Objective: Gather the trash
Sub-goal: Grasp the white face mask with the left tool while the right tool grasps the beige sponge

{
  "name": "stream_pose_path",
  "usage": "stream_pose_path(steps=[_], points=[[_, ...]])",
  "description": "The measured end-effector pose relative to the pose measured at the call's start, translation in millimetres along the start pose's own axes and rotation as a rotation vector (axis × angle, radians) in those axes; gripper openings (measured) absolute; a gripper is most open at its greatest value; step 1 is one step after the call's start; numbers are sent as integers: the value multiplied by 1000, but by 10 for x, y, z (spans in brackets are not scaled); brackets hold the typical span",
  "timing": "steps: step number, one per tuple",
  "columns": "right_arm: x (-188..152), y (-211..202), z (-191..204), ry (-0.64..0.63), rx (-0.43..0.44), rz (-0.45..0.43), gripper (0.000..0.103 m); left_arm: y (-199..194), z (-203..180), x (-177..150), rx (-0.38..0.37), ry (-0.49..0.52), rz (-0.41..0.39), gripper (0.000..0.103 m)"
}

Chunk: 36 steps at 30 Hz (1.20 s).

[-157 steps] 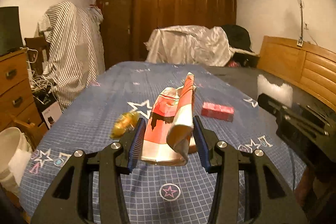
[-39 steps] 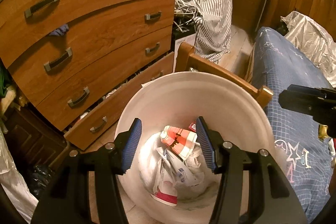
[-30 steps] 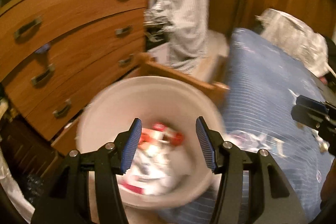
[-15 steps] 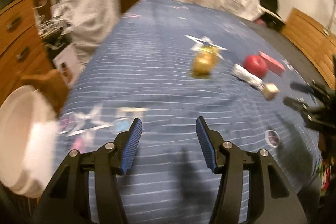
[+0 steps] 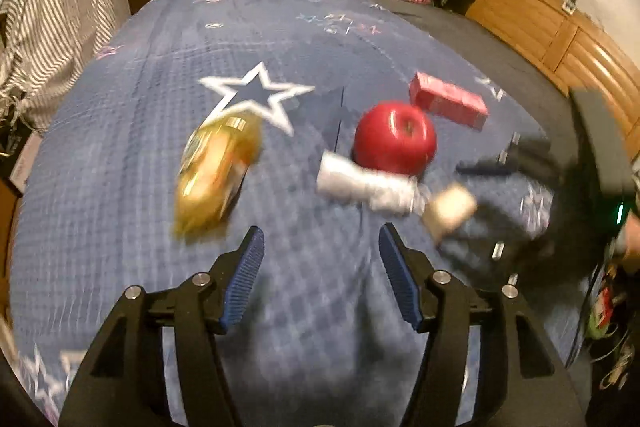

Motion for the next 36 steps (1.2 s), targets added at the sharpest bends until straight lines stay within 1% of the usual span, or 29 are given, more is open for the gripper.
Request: stream_pose_path(steps=[2, 3, 6, 9, 11, 14, 15, 17, 19, 21, 22, 23, 25, 26, 28, 29, 30, 31, 33, 36], points=[[39, 55, 7, 27, 41, -11, 61, 117, -29, 157, -35, -27, -6, 58], [43, 75, 6, 47, 55, -17, 57, 197, -43, 241, -61, -50, -7, 58], [-5, 60, -51, 145, 69, -42, 49, 397, -85, 374, -84, -73, -13, 58], [-150, -139, -101, 255, 87, -107, 47, 578, -94, 406, -81, -70, -3, 58], [-269, -237, -142, 317, 111, -130, 47, 689, -124, 353, -82, -49, 19, 58], [-426, -345, -156, 373, 134, -137, 47, 771, -329, 144, -132, 39, 91, 58], [-466, -378, -138, 376, 137, -136, 47, 759, -389, 89, -140, 70, 101, 62], [-522, -434, -120, 375, 134, -136, 47, 666, -611, -118, -221, 148, 148, 63], [-582, -531, -129, 389, 130, -148, 47, 491, -902, -409, -339, 243, 212, 63], [-661, -621, -182, 418, 106, -148, 47, 323, -1071, -594, -417, 294, 246, 63], [-726, -666, -209, 431, 88, -142, 47, 219, -1141, -670, -450, 315, 247, 63], [-784, -687, -243, 449, 72, -133, 47, 153, -1151, -683, -452, 317, 233, 63], [-931, -678, -347, 498, 35, -100, 47, 105, -1095, -607, -427, 288, 193, 63], [-988, -661, -382, 511, 25, -90, 47, 105, -1024, -527, -386, 263, 158, 63], [-1022, -651, -409, 529, 32, -89, 48, 148, -946, -411, -316, 240, 118, 63], [-1017, -646, -408, 523, 24, -82, 48, 190, -962, -373, -291, 247, 103, 63], [-1012, -631, -395, 515, 24, -74, 51, 244, -1007, -364, -275, 276, 103, 63], [-999, -607, -367, 492, 30, -55, 52, 284, -1053, -374, -265, 301, 107, 63], [-963, -603, -310, 430, 33, -30, 59, 400, -1192, -390, -237, 351, 120, 63], [-941, -632, -248, 307, 21, 20, 63, 612, -1237, -355, -201, 367, 143, 63]])
Point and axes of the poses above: each gripper's, at about its wrist camera, not at the fingertips, and y roughly the way its jaws point, z to its left, x to its top, the point moved 10 cm from there along y, roughly the way its jaws point, and after that the axes turned 1 degree about -z, right-handed, at the moved point
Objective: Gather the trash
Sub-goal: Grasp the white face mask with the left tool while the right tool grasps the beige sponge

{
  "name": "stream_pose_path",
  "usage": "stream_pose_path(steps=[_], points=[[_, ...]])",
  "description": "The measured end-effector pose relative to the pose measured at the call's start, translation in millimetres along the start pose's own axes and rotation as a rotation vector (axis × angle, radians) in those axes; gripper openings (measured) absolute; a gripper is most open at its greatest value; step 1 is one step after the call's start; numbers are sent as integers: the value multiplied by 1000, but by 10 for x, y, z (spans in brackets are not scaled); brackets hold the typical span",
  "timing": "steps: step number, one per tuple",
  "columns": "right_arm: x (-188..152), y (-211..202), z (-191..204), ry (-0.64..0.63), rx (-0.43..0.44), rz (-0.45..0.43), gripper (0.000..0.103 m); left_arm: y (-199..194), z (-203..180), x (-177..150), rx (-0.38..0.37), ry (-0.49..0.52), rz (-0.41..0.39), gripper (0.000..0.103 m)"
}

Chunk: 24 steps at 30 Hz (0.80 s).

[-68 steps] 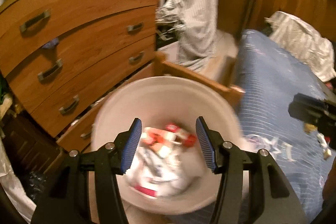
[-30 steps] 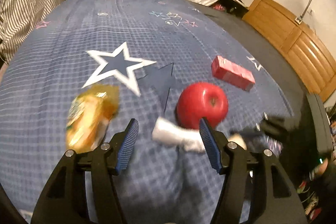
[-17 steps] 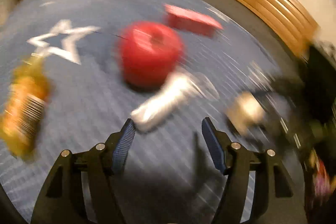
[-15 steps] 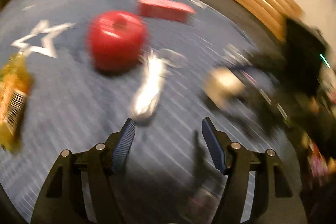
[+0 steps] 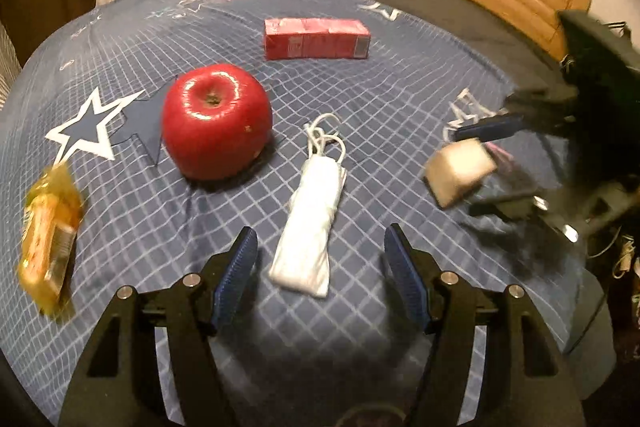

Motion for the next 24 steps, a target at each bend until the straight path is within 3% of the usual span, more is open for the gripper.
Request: stream_pose_path(steps=[3, 9, 11, 12, 18, 21, 24], points=[[22, -1, 65, -143, -33, 49, 66, 113, 8, 59, 5, -1, 18, 60], [96, 158, 142, -311, -22, 141, 65, 217, 21, 53, 13, 15, 53, 41], [101, 223, 145, -326, -13, 164, 57, 224, 31, 51, 22, 13, 51, 33], [98, 246, 153, -326, -11, 173, 50, 227, 42, 52, 35, 11, 49, 29], [108, 293, 140, -244, -24, 149, 41, 258, 25, 60, 95, -8, 20, 24], [88, 232, 102, -166, -64, 99, 38, 193, 17, 17, 116, -42, -1, 23], [93, 55, 44, -23, -106, -5, 37, 42, 17, -57, 152, -92, -43, 23]])
Point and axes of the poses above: each gripper's, at about its wrist camera, not at the fingertips, and y roughly the way its jaws point, z to its left, x to its top, the point moved 10 cm from there along y, roughly the way its jaws point, and after that the axes turned 1 degree about -z, right-handed, at the moved point
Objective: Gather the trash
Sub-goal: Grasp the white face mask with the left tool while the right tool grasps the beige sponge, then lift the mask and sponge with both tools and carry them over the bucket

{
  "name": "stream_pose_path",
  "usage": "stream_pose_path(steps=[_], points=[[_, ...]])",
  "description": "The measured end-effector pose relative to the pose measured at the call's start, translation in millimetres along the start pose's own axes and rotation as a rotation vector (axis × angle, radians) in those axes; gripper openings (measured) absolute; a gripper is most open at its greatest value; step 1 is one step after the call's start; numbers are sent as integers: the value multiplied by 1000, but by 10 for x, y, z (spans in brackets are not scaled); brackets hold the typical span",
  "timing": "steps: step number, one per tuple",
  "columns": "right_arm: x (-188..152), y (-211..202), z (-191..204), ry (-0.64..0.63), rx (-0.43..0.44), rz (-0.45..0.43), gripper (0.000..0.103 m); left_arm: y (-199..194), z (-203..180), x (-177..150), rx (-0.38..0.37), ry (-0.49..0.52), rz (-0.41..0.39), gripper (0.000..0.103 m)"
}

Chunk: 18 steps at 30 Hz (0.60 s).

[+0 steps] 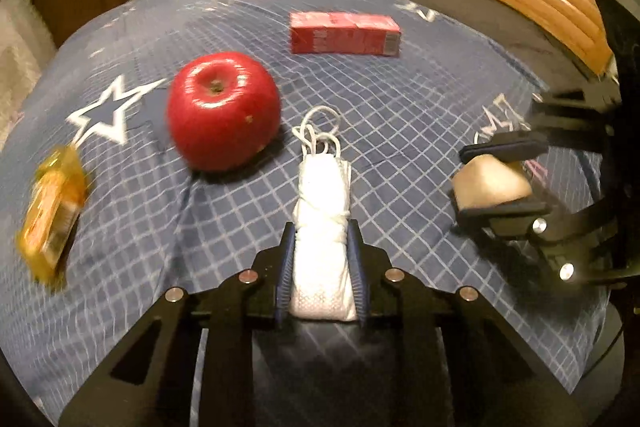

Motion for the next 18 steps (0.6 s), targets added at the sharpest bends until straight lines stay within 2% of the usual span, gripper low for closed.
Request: stream_pose_path(steps=[6, 10, 18], points=[[46, -513, -108, 219, -130, -228, 37, -556, 145, -90, 123, -129, -132, 24], [97, -874, -25, 298, -185, -359, 37, -1049, 147, -72, 206, -174, -241, 24], [261, -1568, 279, 313, -281, -536, 36, -1815, -72, -40, 296, -218, -428, 24]])
Point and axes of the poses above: each gripper's, at about its wrist camera, not at the fingertips, and y roughly the way its jaws point, z to its left, x to its top, the point moved 10 cm from there along y, roughly the way its jaws point, and after that the axes turned 1 degree about -z, right-handed, at the moved point
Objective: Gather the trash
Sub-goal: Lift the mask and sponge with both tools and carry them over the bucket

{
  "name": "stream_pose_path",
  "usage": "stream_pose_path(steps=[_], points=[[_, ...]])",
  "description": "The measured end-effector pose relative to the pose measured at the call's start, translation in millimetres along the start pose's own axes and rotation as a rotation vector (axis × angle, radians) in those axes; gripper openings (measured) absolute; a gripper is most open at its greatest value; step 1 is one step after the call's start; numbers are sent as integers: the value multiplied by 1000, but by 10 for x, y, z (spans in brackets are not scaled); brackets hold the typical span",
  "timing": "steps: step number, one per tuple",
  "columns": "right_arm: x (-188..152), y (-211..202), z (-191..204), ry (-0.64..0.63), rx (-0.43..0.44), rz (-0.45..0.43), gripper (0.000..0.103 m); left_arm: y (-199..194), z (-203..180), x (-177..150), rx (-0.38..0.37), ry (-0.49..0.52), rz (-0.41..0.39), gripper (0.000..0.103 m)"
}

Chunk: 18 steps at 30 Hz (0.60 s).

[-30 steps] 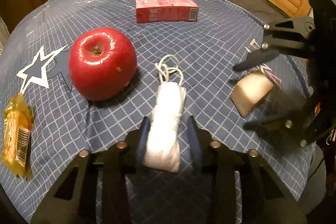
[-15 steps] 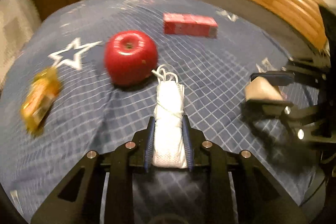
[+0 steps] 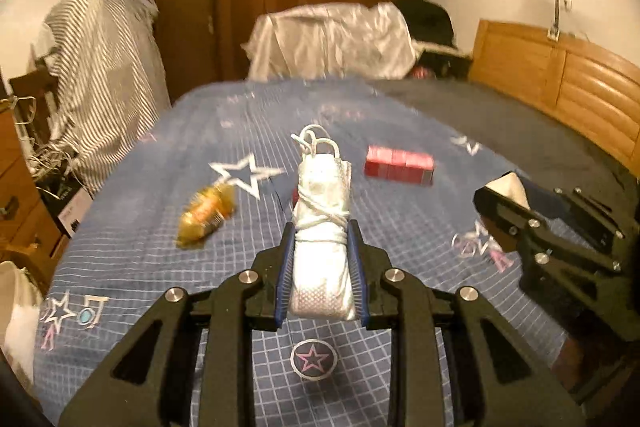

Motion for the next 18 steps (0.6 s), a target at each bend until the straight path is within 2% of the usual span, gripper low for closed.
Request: stream_pose_path(steps=[9, 12, 18], points=[[359, -362, 342, -21, 11, -52, 36, -426, 214, 201, 54, -25, -70, 24], [496, -409, 585, -46, 41, -63, 36, -542, 406, 274, 85, -40, -88, 24], [810, -392, 1185, -94, 127, -81, 36, -773, 1057, 304, 181, -85, -99, 24]])
Point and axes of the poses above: each gripper's, at about its wrist camera, not at the fingertips, and y roughly the way its jaws point, z to its left, x to its top, the point moved 10 cm from there along y, roughly the way its jaws point, and after that the axes turned 1 degree about -z, right-handed, at the moved point
